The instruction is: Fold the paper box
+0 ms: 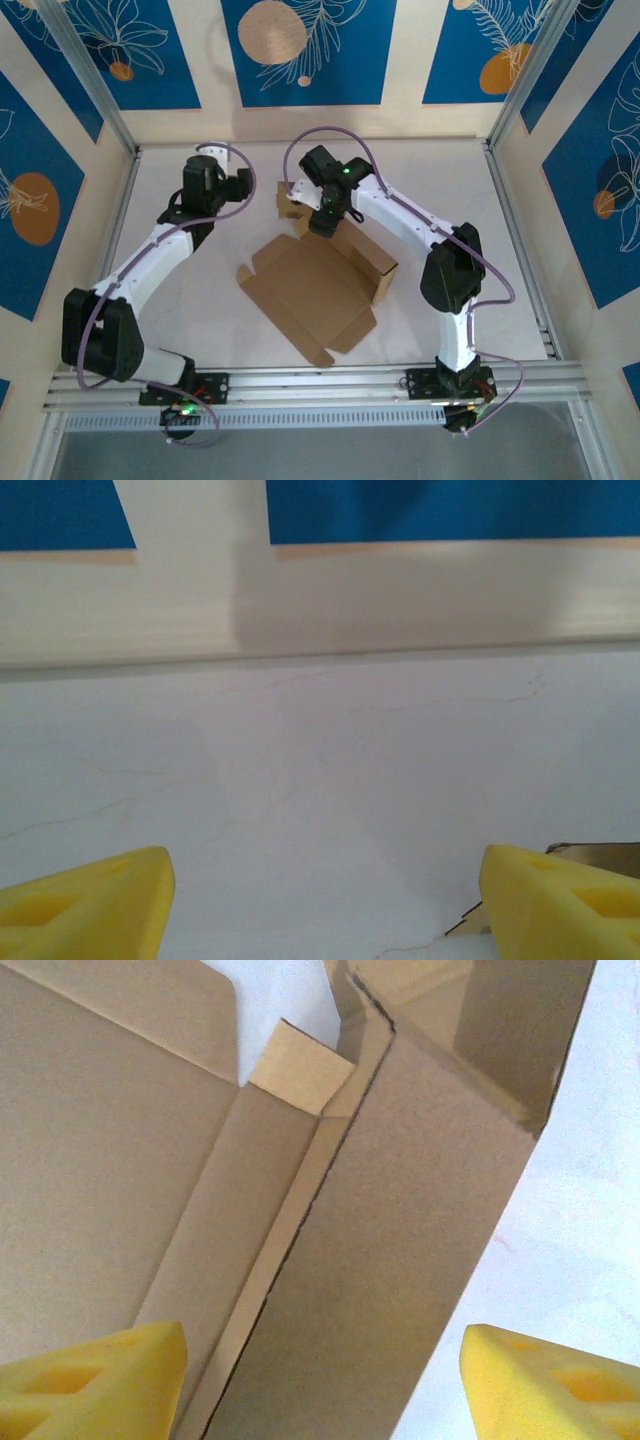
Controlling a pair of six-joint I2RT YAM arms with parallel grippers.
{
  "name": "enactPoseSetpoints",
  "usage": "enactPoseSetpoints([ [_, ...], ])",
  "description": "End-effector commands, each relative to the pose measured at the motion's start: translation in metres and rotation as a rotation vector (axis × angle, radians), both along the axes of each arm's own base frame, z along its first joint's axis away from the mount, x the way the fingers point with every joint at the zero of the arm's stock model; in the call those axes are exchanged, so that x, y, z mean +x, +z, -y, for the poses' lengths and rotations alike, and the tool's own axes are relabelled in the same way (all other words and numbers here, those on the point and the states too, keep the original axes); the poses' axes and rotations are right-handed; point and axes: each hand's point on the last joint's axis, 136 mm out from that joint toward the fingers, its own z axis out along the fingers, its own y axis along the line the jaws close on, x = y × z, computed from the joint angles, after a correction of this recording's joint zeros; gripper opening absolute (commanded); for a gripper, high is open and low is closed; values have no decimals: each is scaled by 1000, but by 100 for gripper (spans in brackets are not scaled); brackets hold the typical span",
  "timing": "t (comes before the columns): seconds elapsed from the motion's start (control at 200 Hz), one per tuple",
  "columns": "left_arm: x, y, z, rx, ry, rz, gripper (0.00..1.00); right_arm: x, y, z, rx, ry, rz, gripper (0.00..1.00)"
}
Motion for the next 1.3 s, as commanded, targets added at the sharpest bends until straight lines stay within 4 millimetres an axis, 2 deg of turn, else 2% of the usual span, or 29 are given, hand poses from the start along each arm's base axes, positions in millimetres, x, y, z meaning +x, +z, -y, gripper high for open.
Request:
enactPoseSetpoints([
  [0.0,14,13,10,-4,-86,24,80,-8,34,-11,138,198,44,74],
  [0.13,26,-4,26,1,-208,2,82,-22,34,-10,208,307,19,74],
  [0.215,33,-25,37,26,-293,-52,81,-25,31,-7,234,324,-12,73],
  [0.26,38,-35,35,38,-287,-76,80,-22,32,-6,239,314,-13,74],
  [0.31,44,-37,33,23,-273,-58,80,-14,36,-6,247,267,6,78],
  [0.395,55,-37,31,-24,-236,-42,80,2,55,-8,297,146,49,82],
  [0.485,72,-32,32,-83,-192,-36,78,5,85,-15,432,-45,44,76],
  [0.535,81,-29,35,-106,-184,-16,78,10,100,-10,482,-214,55,67],
  [0.62,101,-34,34,-123,-150,-1,78,6,112,14,515,-515,51,63],
  [0.665,113,-36,38,-137,-150,-4,78,-9,107,29,484,-631,4,58],
  [0.775,135,-47,56,-200,-203,-33,77,-59,83,49,462,-735,-94,44],
  [0.815,140,-48,67,-237,-252,-41,76,-77,82,56,505,-783,-142,37],
  [0.895,146,-57,88,-295,-338,-68,75,-113,80,67,542,-858,-272,31],
  [0.975,145,-61,107,-362,-429,-77,75,-145,72,74,516,-869,-358,29],
  [1.045,142,-64,122,-418,-510,-87,74,-165,68,83,516,-894,-393,26],
  [1.17,135,-66,137,-497,-602,-87,74,-201,65,76,556,-848,-563,21],
  [1.295,128,-62,153,-511,-662,-77,74,-228,35,77,473,-870,-653,18],
])
